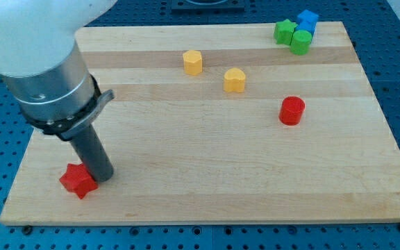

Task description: Move your arm towards the bottom side of the red circle

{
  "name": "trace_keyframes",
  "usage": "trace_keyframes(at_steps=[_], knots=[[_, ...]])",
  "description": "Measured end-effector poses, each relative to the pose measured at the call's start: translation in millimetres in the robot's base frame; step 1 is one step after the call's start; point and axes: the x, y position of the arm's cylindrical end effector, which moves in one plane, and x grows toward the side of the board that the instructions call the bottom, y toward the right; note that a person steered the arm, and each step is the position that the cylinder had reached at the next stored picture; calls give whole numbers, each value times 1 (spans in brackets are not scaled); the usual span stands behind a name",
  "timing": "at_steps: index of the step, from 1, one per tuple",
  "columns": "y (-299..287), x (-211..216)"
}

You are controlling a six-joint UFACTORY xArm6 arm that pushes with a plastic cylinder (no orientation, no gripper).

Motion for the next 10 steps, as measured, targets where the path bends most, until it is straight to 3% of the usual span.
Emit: trace_keyframes(at_steps=[3,5,8,9,10], knots=[[-32,0],[63,0],[275,-2],[300,-13],[303,-58]])
